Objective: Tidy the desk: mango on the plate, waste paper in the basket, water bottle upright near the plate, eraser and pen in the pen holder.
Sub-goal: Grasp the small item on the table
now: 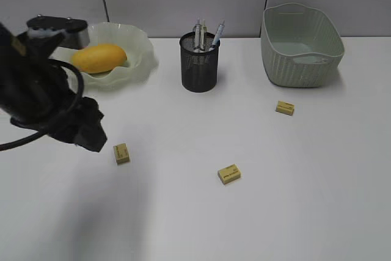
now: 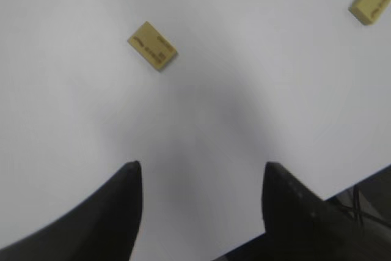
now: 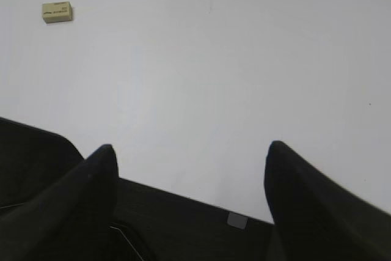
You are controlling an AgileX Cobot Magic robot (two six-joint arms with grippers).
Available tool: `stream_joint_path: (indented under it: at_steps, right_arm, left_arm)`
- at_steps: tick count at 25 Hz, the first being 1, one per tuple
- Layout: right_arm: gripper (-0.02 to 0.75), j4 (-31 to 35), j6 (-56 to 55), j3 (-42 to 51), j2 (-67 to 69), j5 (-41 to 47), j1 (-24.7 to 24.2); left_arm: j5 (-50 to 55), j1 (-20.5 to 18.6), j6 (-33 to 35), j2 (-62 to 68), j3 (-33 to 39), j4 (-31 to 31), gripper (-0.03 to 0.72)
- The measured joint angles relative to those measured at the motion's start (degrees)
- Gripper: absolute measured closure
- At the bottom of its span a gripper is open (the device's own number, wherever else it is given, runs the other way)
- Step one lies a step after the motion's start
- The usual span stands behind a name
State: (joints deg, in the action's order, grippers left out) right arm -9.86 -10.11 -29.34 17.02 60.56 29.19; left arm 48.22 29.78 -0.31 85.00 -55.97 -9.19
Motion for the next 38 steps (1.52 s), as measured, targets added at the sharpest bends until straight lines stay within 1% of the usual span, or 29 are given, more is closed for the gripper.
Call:
stream_joint_path:
  at_steps: [5,9,14,16,18,21,25,34,36,38]
  right_arm:
    - [0.153,0.00,0.00,0.00,0.00,0.00,0.00]
    - [0.153,0.00,0.00,0.00,0.00,0.00,0.00]
    - [0.153,0.00,0.00,0.00,0.00,0.00,0.00]
    - [0.153,0.00,0.00,0.00,0.00,0.00,0.00]
    - [0.153,0.00,0.00,0.00,0.00,0.00,0.00]
    - [0.153,0.00,0.00,0.00,0.00,0.00,0.00]
    - [0.153,0.00,0.00,0.00,0.00,0.00,0.00]
    - [0.153,0.00,0.00,0.00,0.00,0.00,0.00]
    - [0.153,0.00,0.00,0.00,0.00,0.00,0.00]
    - [0.153,0.00,0.00,0.00,0.00,0.00,0.00]
  left_arm:
    - [-0.19,0.00,-8.55,10.97,-5.92,0.66,0.218]
    - [-1.30,0.00,-13.81,18.26,-9.38,1.23,0.218]
    - [-1.94,0.00,-23.25,24.55,-11.95,9.19,0.218]
    - [-2.00,0.00,-25.40,26.18,-12.94,10.46,0.218]
    - [-2.53,0.00,-26.36,27.44,-13.80,10.73,0.218]
    - [-5.10,0.00,-26.94,28.05,-14.11,9.19,0.218]
    - [-7.63,0.00,-27.28,28.13,-14.41,8.65,0.218]
    - [-6.07,0.00,-27.28,31.84,-14.86,8.42,0.219]
    - [-6.07,0.00,-27.31,31.84,-14.84,8.42,0.232]
    - [-6.07,-0.06,-27.34,31.84,-14.84,8.76,0.278]
